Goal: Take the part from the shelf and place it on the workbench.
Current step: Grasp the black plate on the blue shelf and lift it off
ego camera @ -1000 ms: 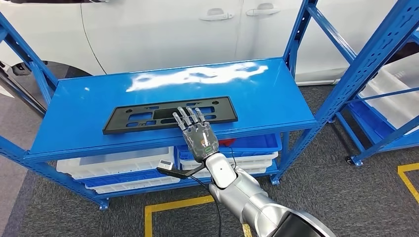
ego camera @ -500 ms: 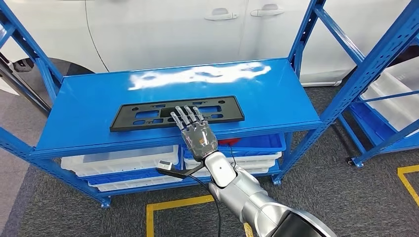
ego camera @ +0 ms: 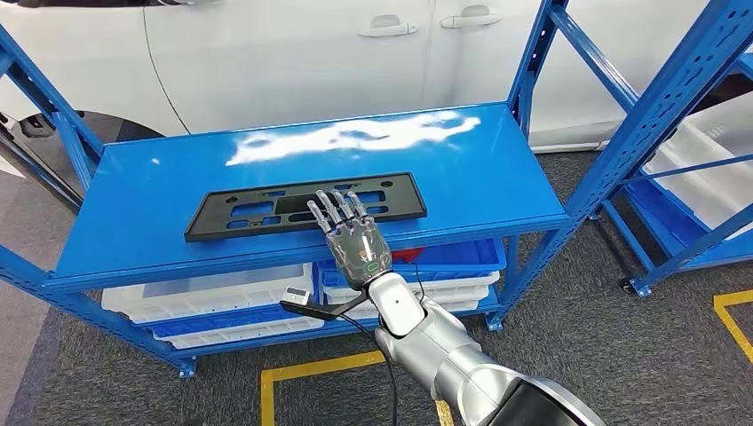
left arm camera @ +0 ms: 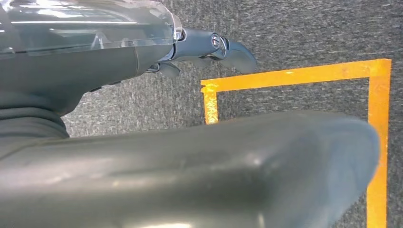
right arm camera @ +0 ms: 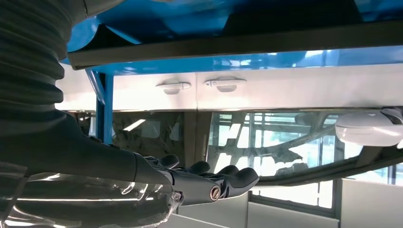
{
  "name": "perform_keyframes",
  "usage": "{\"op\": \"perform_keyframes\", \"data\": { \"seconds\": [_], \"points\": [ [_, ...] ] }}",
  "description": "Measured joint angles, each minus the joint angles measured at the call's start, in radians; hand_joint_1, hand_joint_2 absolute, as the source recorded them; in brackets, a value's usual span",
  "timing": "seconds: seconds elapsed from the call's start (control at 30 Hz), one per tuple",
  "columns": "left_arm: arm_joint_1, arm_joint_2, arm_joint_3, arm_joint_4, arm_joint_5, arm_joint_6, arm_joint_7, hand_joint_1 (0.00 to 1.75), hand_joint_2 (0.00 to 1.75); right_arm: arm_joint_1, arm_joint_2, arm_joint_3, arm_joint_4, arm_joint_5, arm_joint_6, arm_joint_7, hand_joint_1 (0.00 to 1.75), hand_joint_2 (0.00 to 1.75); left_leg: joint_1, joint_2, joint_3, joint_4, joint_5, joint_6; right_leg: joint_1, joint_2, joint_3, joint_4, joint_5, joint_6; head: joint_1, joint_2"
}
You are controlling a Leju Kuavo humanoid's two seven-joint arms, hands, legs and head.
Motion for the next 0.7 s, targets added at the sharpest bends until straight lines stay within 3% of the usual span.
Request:
{"op": "perform_keyframes", "data": {
  "seconds": [0.1, 0.17, 0.2, 0.27, 0.3, 0.33, 0.37, 0.4, 0.47, 0.5, 0.53, 0.63, 0.7],
  "points": [
    [0.0, 0.0, 0.0, 0.0, 0.0, 0.0, 0.002, 0.0, 0.0, 0.0, 0.0, -0.002, 0.0, 0.0, 0.0, -0.001, 0.0, 1.75, -0.004, -0.003, 0.012, -0.029, -0.001, 0.021, 0.003, 0.001, -0.005, 0.002, -0.001, 0.015, 0.0, 0.0],
    [-0.001, 0.0, 0.0, 0.0, 0.0, 0.0, 0.002, 0.0, 0.0, -0.001, 0.0, -0.003, -0.001, 0.0, 0.0, -0.002, 0.0, 1.75, -0.002, -0.002, 0.013, -0.033, 0.001, 0.034, 0.001, 0.0, -0.012, 0.023, -0.018, 0.025, 0.0, 0.0],
    [-0.001, 0.0, 0.0, 0.0, 0.0, 0.0, 0.002, 0.0, 0.0, -0.002, 0.0, -0.004, -0.002, 0.0, 0.0, -0.002, 0.0, 1.75, 0.0, -0.002, 0.014, -0.035, 0.002, 0.039, -0.001, -0.001, -0.029, 0.061, -0.041, 0.03, 0.0, 0.0],
    [-0.002, 0.0, 0.0, 0.0, 0.0, 0.0, 0.002, 0.0, 0.0, 0.0, -0.001, -0.006, -0.002, 0.0, 0.0, -0.002, 0.0, 1.75, -0.001, -0.001, 0.015, -0.035, 0.001, 0.047, -0.003, -0.001, -0.095, 0.194, -0.103, 0.036, 0.0, 0.0],
    [-0.001, 0.0, 0.0, 0.0, 0.0, 0.001, 0.003, 0.0, 0.0, 0.002, -0.002, -0.007, -0.002, 0.0, 0.0, -0.003, 0.0, 1.75, -0.001, -0.001, 0.015, -0.035, 0.0, 0.048, -0.004, -0.001, -0.13, 0.26, -0.125, 0.038, 0.0, 0.0],
    [-0.001, 0.0, 0.0, 0.0, 0.0, 0.002, 0.003, 0.0, 0.0, 0.004, -0.002, -0.007, -0.002, 0.0, 0.0, -0.004, 0.0, 1.75, -0.002, -0.001, 0.016, -0.035, -0.001, 0.049, -0.004, -0.002, -0.155, 0.3, -0.128, 0.038, 0.0, 0.0],
    [-0.001, 0.0, 0.0, 0.0, 0.0, 0.002, 0.004, 0.0, 0.0, 0.006, -0.003, -0.007, -0.002, 0.0, 0.0, -0.006, 0.0, 1.75, -0.002, -0.001, 0.018, -0.035, -0.003, 0.049, -0.004, -0.002, -0.16, 0.299, -0.112, 0.037, 0.0, 0.0],
    [-0.001, 0.0, 0.0, 0.0, 0.0, 0.003, 0.004, 0.0, 0.0, 0.006, -0.003, -0.008, -0.002, 0.0, 0.0, -0.007, 0.0, 1.75, -0.002, -0.002, 0.021, -0.034, -0.005, 0.048, -0.004, -0.002, -0.145, 0.258, -0.078, 0.034, 0.0, 0.0],
    [-0.001, -0.001, 0.0, 0.0, 0.0, 0.003, 0.005, 0.0, 0.0, 0.005, -0.003, -0.009, -0.002, 0.0, 0.0, -0.01, 0.0, 1.75, -0.004, -0.004, 0.029, -0.034, -0.013, 0.044, -0.001, -0.002, -0.08, 0.114, -0.005, 0.023, 0.0, 0.0],
    [-0.001, -0.002, 0.0, 0.0, 0.0, 0.003, 0.004, 0.0, 0.0, 0.003, -0.003, -0.01, -0.002, 0.0, 0.0, -0.011, 0.0, 1.75, -0.005, -0.005, 0.032, -0.033, -0.016, 0.04, 0.001, -0.002, -0.053, 0.057, 0.014, 0.018, 0.0, 0.0],
    [-0.001, -0.003, 0.0, 0.0, 0.0, 0.003, 0.004, 0.0, 0.0, 0.003, -0.003, -0.011, -0.002, 0.0, 0.0, -0.013, 0.0, 1.75, -0.006, -0.005, 0.033, -0.033, -0.019, 0.035, 0.004, -0.002, -0.038, 0.022, 0.021, 0.014, 0.0, 0.0],
    [-0.001, -0.003, 0.0, 0.0, 0.0, 0.003, 0.002, 0.0, 0.0, 0.002, -0.002, -0.016, -0.003, 0.0, 0.0, -0.015, 0.0, 1.75, -0.006, -0.003, 0.036, -0.033, -0.026, 0.019, 0.004, -0.001, -0.029, 0.003, 0.015, 0.002, 0.0, 0.0],
    [-0.002, -0.002, 0.0, 0.0, 0.0, 0.003, 0.0, 0.0, 0.0, 0.001, 0.0, -0.02, -0.004, 0.0, 0.0, -0.018, 0.0, 1.75, -0.005, -0.002, 0.022, 0.006, -0.049, 0.009, -0.001, -0.001, -0.015, -0.006, 0.014, -0.009, 0.0, 0.0]
  ]
}}
